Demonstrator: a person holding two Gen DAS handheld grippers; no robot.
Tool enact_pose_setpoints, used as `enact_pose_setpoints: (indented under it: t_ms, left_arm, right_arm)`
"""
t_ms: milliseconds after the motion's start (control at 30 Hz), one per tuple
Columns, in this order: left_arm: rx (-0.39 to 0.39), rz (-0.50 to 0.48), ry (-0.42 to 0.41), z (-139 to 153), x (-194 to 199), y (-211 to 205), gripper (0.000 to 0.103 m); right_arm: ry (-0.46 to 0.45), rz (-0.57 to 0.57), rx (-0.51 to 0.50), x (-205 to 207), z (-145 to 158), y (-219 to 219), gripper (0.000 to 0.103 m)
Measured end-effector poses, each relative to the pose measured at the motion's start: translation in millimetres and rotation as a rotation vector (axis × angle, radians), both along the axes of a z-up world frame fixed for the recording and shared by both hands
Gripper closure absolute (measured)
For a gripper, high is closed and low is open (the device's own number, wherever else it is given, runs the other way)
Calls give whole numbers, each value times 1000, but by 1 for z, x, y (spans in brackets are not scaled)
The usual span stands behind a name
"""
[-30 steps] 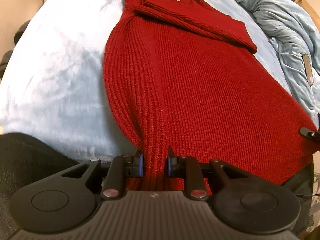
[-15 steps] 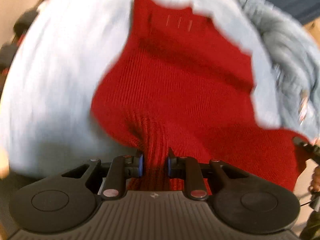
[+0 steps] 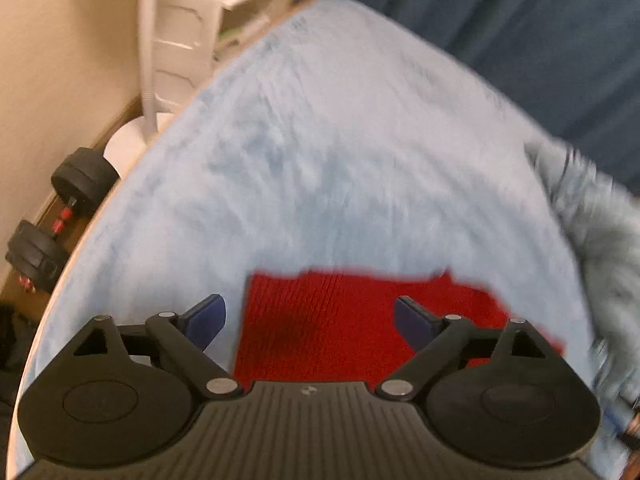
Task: Fold small clothes
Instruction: 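Lift the hem with both grippers and fold it up toward the collar, then lower the folded hem onto the sweater and open both grippers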
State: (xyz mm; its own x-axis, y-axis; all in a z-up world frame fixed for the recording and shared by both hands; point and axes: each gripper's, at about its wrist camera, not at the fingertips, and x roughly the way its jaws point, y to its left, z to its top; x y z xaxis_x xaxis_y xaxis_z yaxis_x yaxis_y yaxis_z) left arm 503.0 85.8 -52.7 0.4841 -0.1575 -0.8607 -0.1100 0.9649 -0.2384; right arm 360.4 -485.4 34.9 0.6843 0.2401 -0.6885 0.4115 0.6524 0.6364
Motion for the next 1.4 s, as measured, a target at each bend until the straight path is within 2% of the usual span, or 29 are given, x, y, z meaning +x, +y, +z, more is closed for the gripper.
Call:
enact_pose_setpoints:
  t_ms: [100,200,267,433,467,533,567,633,667,700,733,767,833,867,933,967,1067,1233,1300,1333,1400]
  left_arm:
    - [31,-46,53,-41,-12,-9,9]
    - [93,-40,94,-73,-13,-14,9]
    - [113,-9,90,-83,-17,-10,9]
    - [115,89,20,-89,-31,13,9]
    - [102,93,18,-91,-32,17,9]
    - [25,64,25,-100,-32,27,9]
    - [-14,61,29,-103,-31,31,9]
    - [-121,70,45,-110,-25,38,9]
    - [-151,79,46,-112,-22,38,14]
    - [-163,81,36,-111,-19,36,34]
    - [-183,59,29,-110,-15,33,47]
    - [-188,46,29,-108,-12,28,66]
    - [-118,16,10,-99,-12,13,76]
    - [-77,-12,-10,-94,-14,7,86]
    - [-31,-49,-42,-83,-20,1,87]
    - [-33,-47,-56,-77,-23,2,87]
    - [-83,-23,-113,-56,-35,11,88]
    - [-116,-54,-212,-27,-45,5,88]
    - [-99,-44,-205,-34,-36,1,87]
    - [-73,-28,-177,-45,-28,0,87]
    - [-24,-3,-62,-78,-11,-2,80]
  right_arm:
    - [32,-22,-76,-2,-29,1,36]
    - [42,-3,-117,-3,-59,10,36]
    - [28,23,-134,0,-72,21,36]
    - [18,57,-232,23,-90,44,36]
    - [26,61,-249,29,-95,47,37]
    - [35,62,-283,37,-103,49,39]
    - [30,61,-293,39,-105,49,43]
    - [13,34,-298,41,-107,48,44]
    - [-2,17,-293,42,-108,47,46]
    - [-18,6,-287,42,-108,46,59]
    - [-29,7,-281,44,-109,45,68]
    - [-35,22,-273,46,-109,45,83]
    - [-54,59,-293,48,-105,47,88]
    - [-68,73,-305,48,-102,49,88]
    - [-115,94,-307,42,-92,52,89]
    - [-139,91,-309,39,-85,52,89]
    - [-232,81,-306,23,-59,53,89]
    - [-352,60,-309,-2,-21,46,90]
    - [-340,19,-312,-7,-23,37,90]
    - [-309,-2,-307,-6,-31,32,90]
    - [-212,-15,-279,4,-57,24,89]
